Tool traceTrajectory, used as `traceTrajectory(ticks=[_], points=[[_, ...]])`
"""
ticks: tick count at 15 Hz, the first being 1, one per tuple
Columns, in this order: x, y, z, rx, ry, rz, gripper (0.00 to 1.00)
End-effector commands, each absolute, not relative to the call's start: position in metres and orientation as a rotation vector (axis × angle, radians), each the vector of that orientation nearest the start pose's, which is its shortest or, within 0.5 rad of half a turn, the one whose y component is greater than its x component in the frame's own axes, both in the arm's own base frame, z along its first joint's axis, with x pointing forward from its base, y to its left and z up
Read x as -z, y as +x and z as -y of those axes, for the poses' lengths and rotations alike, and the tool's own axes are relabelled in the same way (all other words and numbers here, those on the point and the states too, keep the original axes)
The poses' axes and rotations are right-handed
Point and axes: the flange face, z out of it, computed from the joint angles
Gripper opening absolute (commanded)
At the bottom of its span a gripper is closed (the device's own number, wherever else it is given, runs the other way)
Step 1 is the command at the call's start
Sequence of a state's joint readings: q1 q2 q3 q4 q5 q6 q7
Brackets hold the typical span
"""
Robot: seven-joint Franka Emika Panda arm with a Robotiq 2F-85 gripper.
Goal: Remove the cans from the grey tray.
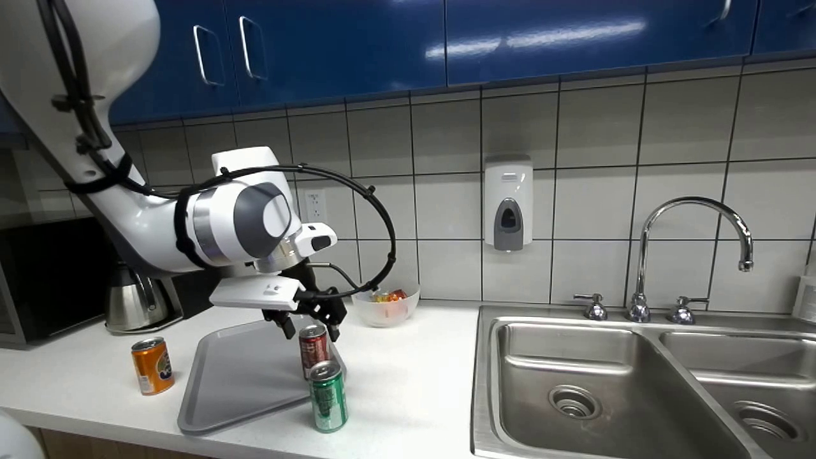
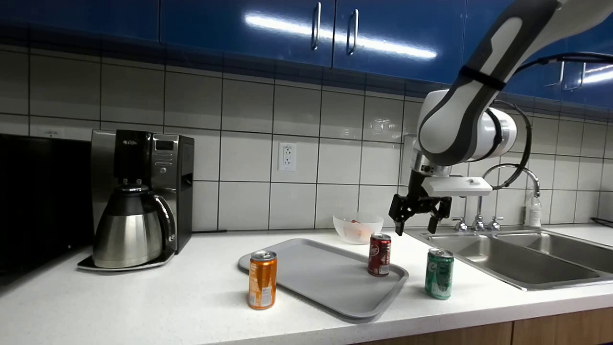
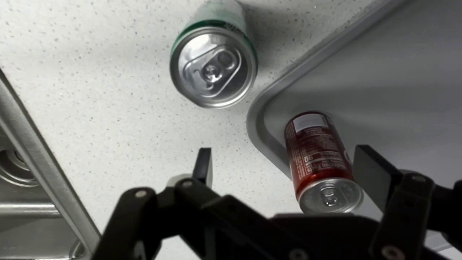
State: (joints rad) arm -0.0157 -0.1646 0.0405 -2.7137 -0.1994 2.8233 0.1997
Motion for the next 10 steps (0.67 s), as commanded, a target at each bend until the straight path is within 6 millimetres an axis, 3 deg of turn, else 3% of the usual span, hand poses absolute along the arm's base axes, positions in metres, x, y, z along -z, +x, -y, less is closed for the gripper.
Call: traceTrajectory(ticks=[1,10], points=[[-0.31,0.436,-0.032,0.464,-3.171,0.007,1.0],[-0.29,0.475,-0.047,0.408,-3.161,0.08,1.0]])
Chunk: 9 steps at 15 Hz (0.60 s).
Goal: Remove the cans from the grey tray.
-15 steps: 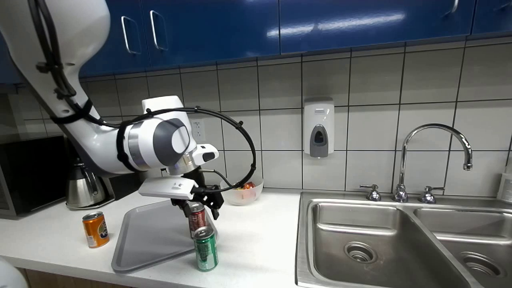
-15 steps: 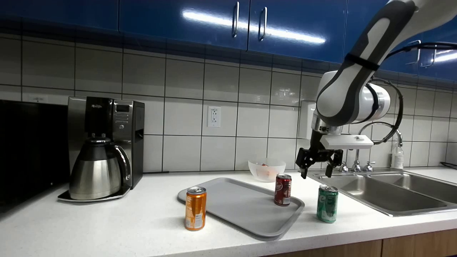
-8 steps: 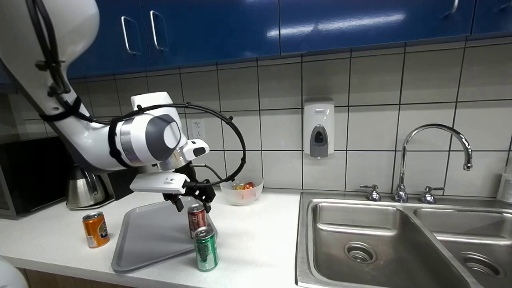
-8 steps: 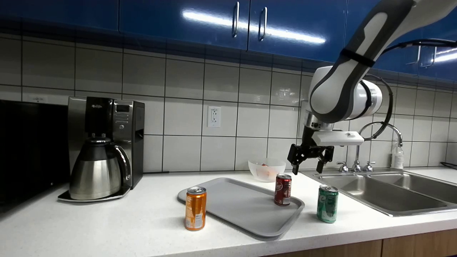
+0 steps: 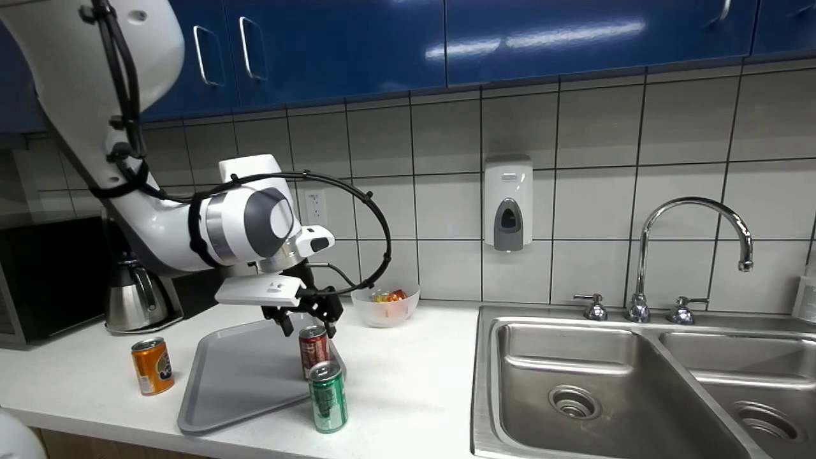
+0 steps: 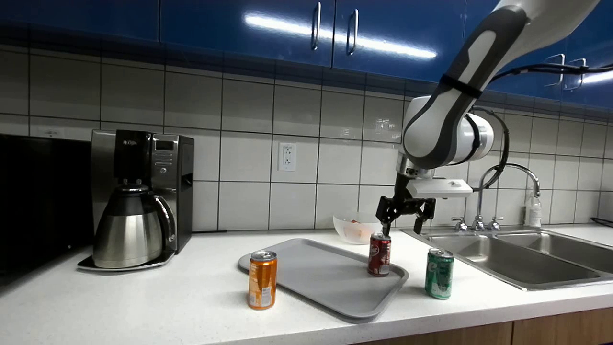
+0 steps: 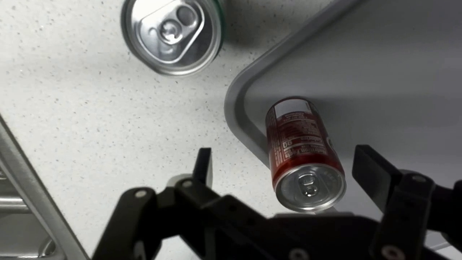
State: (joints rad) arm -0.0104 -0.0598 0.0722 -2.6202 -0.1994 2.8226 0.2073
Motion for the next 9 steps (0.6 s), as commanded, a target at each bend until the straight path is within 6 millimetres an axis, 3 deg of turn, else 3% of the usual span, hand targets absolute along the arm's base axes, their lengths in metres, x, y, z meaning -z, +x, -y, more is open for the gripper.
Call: traceTrajectory(ticks=[1,5,9], points=[[-0.289,0.48,-0.055,0.397,-3.146,0.113,1.0],[-0.283,0.499,-0.071,0.39,-3.135,0.18,1.0],[-0.279,0.511,-0.07,0.382,-3.131,0.206,1.0]])
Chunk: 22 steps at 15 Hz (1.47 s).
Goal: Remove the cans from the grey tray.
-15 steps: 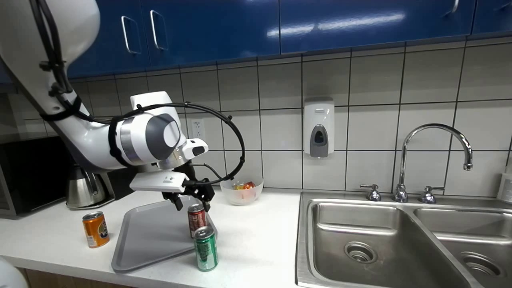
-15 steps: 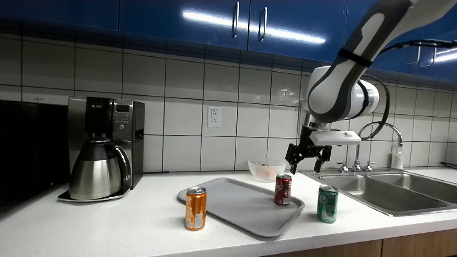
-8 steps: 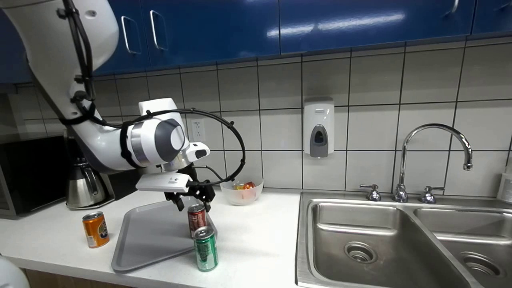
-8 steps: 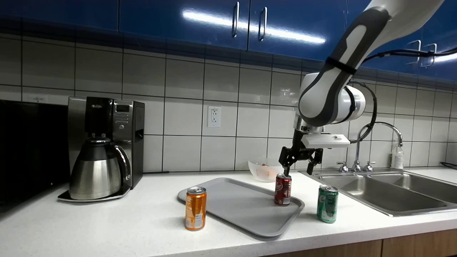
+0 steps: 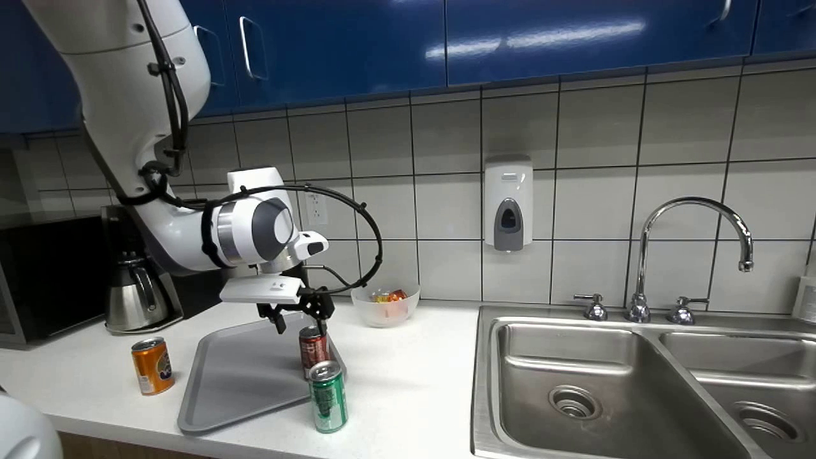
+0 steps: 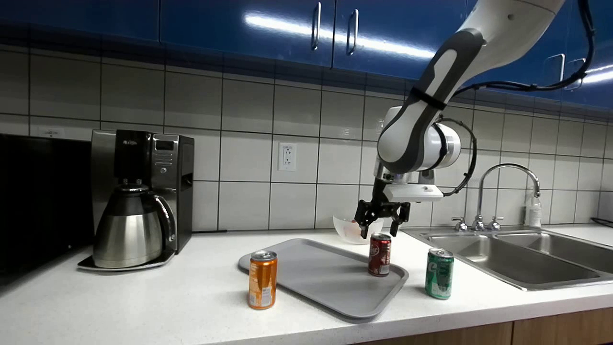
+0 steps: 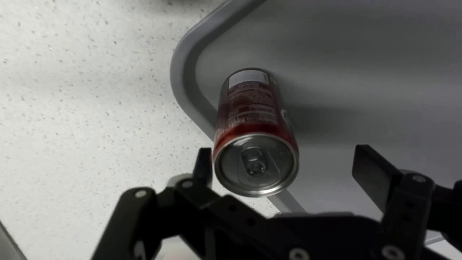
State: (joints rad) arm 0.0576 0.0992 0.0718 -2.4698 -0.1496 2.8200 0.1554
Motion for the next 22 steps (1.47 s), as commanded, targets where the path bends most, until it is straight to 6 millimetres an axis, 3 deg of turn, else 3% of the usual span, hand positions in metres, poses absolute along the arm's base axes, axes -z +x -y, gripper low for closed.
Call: traceTrajectory(ticks=[1,19,20,21,22], points=[[-0.279,0.513,-0.068,0.38,-3.132,0.207,1.0],[-0.249,0.533,-0.06,0.272,-3.148,0.284,1.0],[-0.248,0.534,-0.06,0.269,-3.145,0.293,0.75],[-0.247,0.535,-0.06,0.267,-3.145,0.299,0.74],[-0.247,0.535,-0.06,0.265,-3.146,0.301,0.65]])
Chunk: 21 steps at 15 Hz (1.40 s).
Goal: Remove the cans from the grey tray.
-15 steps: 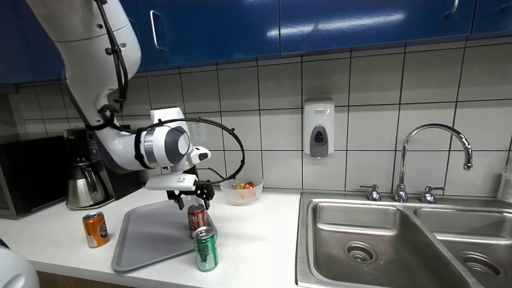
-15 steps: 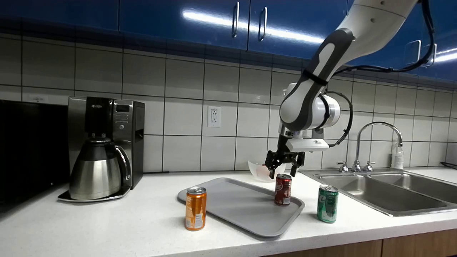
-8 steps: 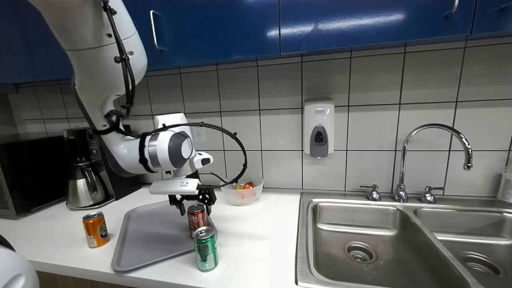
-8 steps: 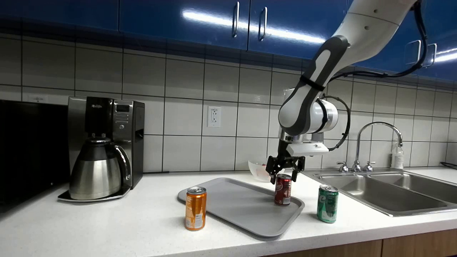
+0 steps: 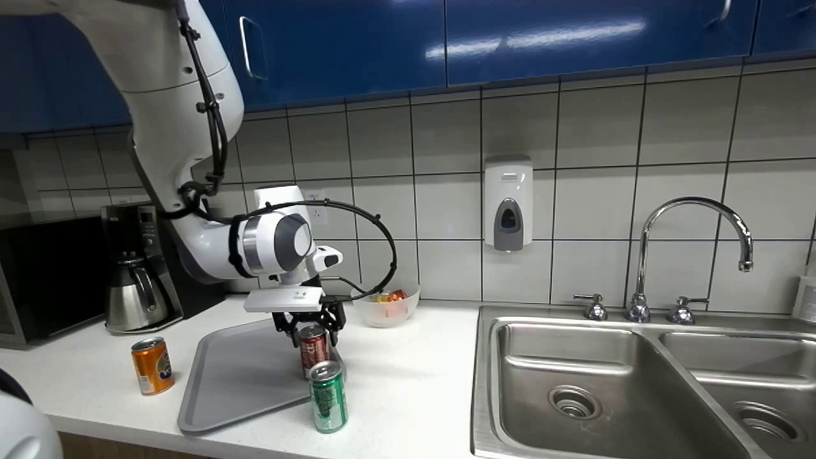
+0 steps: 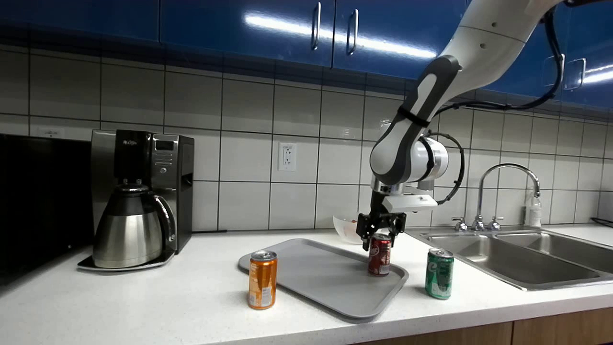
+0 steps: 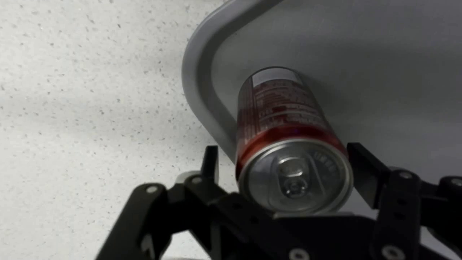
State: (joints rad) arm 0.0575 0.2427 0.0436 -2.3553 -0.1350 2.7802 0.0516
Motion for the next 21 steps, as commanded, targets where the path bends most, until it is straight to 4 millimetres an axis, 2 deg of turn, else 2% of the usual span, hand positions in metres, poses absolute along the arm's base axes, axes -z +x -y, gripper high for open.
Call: traceTrajectory(ticks=[1,3,4,15,21], points=[[-0.247,0.535,-0.06,0.263,-3.146,0.303,0.58],[-0.247,0.535,-0.059,0.263,-3.148,0.301,0.42],[-0.249,0.535,-0.059,0.266,-3.15,0.298,0.38],[-0.279,0.524,-0.057,0.372,-3.143,0.257,0.38],[-0.3,0.528,-0.044,0.436,-3.14,0.203,0.38]])
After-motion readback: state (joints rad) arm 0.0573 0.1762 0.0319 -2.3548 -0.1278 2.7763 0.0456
